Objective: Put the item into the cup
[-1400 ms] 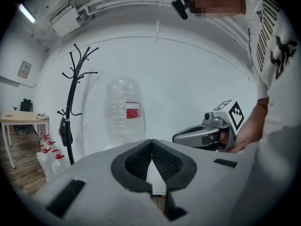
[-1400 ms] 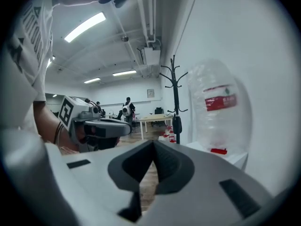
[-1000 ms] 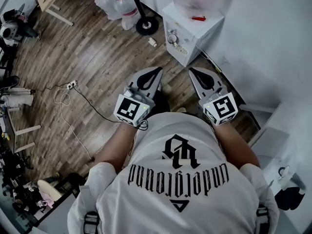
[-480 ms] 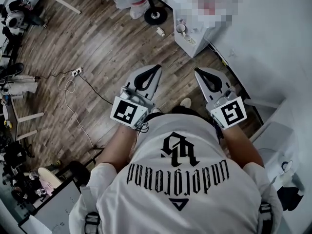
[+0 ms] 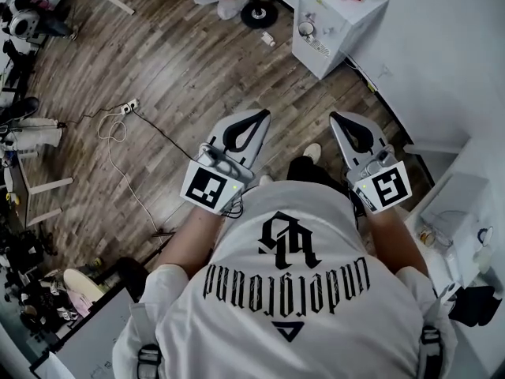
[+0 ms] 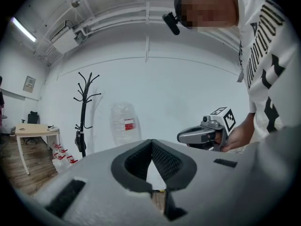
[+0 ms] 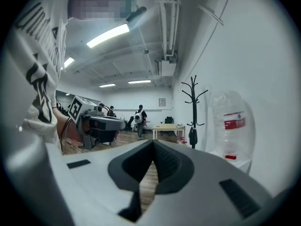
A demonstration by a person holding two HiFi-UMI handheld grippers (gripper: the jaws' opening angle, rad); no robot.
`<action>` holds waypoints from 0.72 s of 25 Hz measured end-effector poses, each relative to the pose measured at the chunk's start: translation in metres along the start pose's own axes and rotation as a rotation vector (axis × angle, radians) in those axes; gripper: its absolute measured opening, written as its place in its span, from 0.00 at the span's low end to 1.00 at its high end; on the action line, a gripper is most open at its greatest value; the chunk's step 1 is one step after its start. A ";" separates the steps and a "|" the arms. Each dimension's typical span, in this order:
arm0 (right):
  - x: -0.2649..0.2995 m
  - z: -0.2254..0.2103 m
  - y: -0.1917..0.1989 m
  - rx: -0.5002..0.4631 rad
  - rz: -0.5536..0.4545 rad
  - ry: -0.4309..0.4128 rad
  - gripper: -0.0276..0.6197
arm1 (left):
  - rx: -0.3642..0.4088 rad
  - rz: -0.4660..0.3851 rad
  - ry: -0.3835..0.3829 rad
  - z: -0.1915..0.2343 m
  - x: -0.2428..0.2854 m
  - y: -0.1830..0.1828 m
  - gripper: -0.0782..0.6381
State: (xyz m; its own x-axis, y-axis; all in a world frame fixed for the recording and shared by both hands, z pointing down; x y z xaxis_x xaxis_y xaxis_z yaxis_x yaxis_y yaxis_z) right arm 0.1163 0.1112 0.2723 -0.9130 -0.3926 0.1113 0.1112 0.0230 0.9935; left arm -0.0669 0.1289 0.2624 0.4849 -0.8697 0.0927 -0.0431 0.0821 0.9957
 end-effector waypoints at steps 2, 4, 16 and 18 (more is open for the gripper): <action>0.000 0.027 -0.001 0.004 -0.003 0.015 0.05 | 0.003 -0.007 0.008 0.000 -0.031 0.001 0.12; 0.000 0.055 -0.003 0.001 -0.009 0.025 0.05 | 0.011 -0.014 0.013 0.001 -0.061 0.002 0.12; -0.006 0.182 -0.020 -0.015 -0.008 0.048 0.05 | 0.027 -0.067 0.034 0.006 -0.185 -0.006 0.12; -0.009 0.191 -0.024 -0.020 -0.006 0.051 0.05 | 0.034 -0.067 0.033 0.006 -0.195 -0.008 0.12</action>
State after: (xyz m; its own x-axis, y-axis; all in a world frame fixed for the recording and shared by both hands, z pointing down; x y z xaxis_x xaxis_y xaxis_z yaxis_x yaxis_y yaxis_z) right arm 0.0473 0.2900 0.2518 -0.8924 -0.4392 0.1036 0.1142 0.0022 0.9935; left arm -0.1662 0.2954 0.2365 0.5164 -0.8559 0.0268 -0.0389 0.0078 0.9992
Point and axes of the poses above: the fingertips, and each gripper's own axes: x forward along the fingers, z to its left, y out of its underside, the point moved 5 cm from there along -x, backward along the fingers, and after that the axes turned 13 degrees about -y, right-handed, at the moved point
